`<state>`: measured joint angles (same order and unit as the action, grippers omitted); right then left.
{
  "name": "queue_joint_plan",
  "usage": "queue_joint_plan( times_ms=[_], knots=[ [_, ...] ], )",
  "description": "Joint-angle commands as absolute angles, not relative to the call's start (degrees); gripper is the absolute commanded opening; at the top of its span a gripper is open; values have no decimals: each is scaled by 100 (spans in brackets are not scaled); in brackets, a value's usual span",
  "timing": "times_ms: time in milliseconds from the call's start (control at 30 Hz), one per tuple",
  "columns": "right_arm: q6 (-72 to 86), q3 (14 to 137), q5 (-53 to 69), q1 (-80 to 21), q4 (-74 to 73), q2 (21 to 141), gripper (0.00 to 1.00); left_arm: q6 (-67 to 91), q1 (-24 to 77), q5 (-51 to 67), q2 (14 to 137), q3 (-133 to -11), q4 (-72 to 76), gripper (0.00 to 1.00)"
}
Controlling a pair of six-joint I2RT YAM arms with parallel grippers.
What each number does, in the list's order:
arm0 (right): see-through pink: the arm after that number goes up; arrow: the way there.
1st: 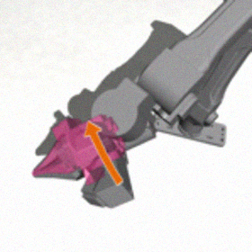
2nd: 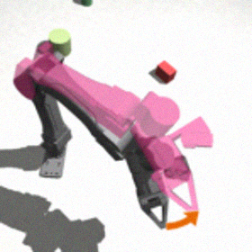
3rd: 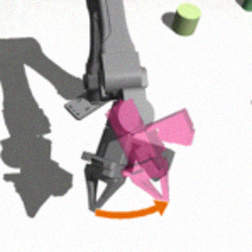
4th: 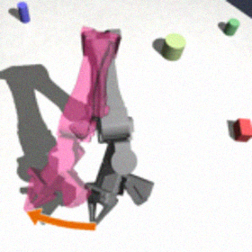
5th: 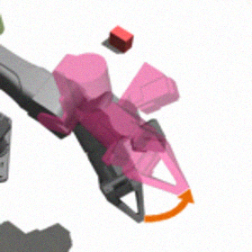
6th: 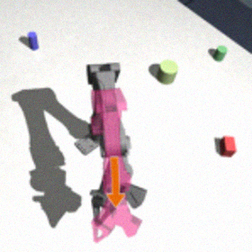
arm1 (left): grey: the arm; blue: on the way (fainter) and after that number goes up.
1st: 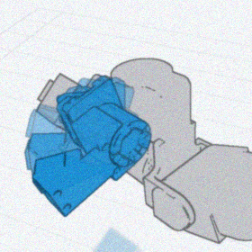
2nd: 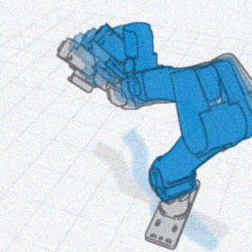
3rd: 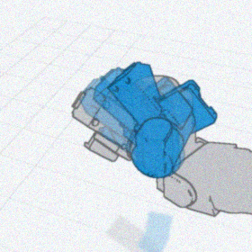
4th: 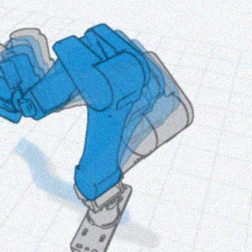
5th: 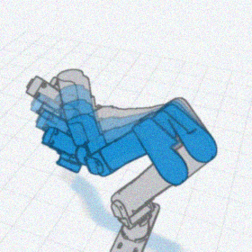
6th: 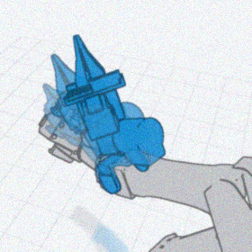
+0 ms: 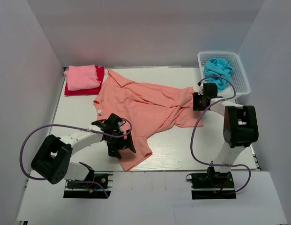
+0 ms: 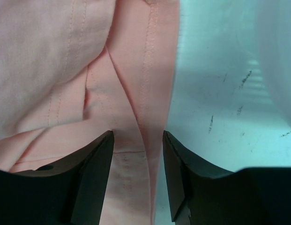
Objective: Fold and stack the t-shirts
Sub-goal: Flatten out the tshirt
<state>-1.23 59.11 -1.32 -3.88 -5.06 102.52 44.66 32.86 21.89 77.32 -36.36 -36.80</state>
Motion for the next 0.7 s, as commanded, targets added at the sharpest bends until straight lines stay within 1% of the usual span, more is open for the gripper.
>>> queue_joint_plan(
  times_ms=[0, 467, 500, 567, 600, 667],
  knots=[
    [-211, 6047, 121, -448, -237, 10283, 52, 4465, 3322, 2153, 7778, -3630, -3595, 100],
    [-185, 6126, 26, -562, -255, 10485, 52, 4465, 3322, 2153, 7884, -3683, -3542, 100],
    [-176, 6126, 26, -554, -272, 10511, 50, 4465, 3322, 2153, 7884, -3683, -3542, 100],
    [-158, 6135, 26, -545, -299, 10520, 44, 4465, 3322, 2153, 7884, -3683, -3542, 100],
    [-167, 6143, 61, -554, -325, 10547, 36, 4517, 3322, 2153, 7884, -3683, -3542, 100],
    [-158, 6179, 297, -562, -413, 10512, 25, 4518, 3322, 2153, 7884, -3683, -3542, 100]
  ],
)
